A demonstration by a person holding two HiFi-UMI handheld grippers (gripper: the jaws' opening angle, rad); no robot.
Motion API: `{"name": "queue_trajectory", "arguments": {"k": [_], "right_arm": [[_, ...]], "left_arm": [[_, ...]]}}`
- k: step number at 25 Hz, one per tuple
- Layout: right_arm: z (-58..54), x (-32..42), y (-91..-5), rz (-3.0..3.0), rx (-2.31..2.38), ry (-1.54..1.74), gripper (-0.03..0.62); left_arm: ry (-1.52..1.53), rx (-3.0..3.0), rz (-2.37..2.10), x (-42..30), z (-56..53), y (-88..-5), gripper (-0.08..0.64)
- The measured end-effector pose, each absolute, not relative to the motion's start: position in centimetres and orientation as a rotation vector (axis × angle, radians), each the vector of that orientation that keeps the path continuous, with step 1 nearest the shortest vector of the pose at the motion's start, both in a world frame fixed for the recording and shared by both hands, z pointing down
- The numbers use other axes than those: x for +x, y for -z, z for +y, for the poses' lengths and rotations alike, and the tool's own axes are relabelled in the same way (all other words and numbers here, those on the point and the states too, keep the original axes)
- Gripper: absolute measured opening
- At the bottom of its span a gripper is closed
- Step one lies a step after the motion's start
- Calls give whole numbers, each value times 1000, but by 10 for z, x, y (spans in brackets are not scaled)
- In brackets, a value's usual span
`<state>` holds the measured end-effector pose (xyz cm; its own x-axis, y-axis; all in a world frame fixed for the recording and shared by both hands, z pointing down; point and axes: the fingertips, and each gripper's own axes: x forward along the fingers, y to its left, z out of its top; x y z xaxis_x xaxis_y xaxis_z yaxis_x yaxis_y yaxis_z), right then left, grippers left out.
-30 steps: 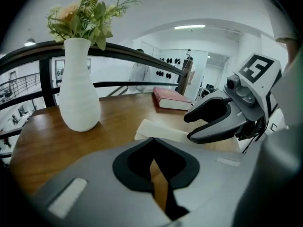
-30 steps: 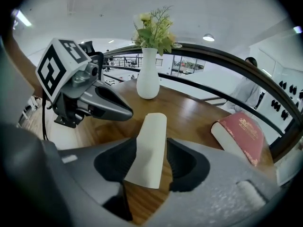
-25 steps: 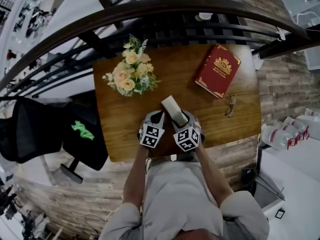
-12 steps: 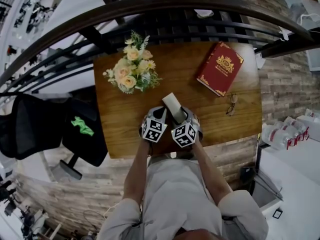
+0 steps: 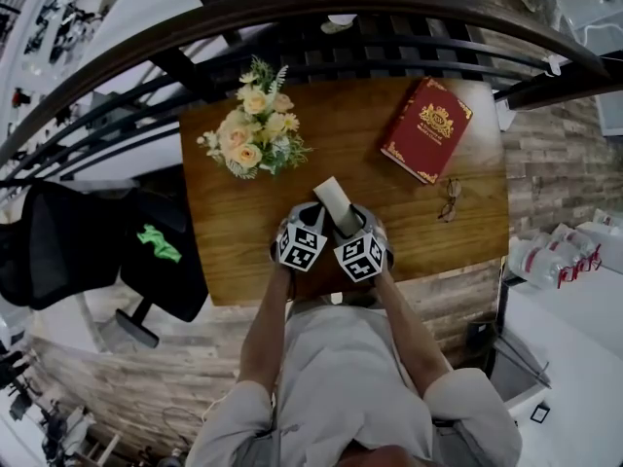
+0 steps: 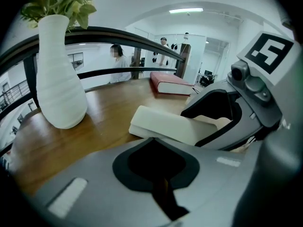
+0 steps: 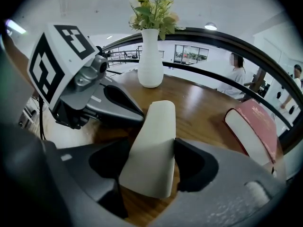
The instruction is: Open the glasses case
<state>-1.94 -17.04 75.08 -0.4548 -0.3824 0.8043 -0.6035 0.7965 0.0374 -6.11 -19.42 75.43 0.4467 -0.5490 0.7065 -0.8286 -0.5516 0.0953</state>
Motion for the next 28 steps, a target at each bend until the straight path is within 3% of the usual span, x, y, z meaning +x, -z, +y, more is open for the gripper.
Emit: {"name": "queue_trajectory", "arguments": {"k": [28], "right_arm": [[-163, -1, -749, -2169, 687, -562, 282]], "left_arm": [[-825, 2288, -1191, -57, -199, -752, 20]]}}
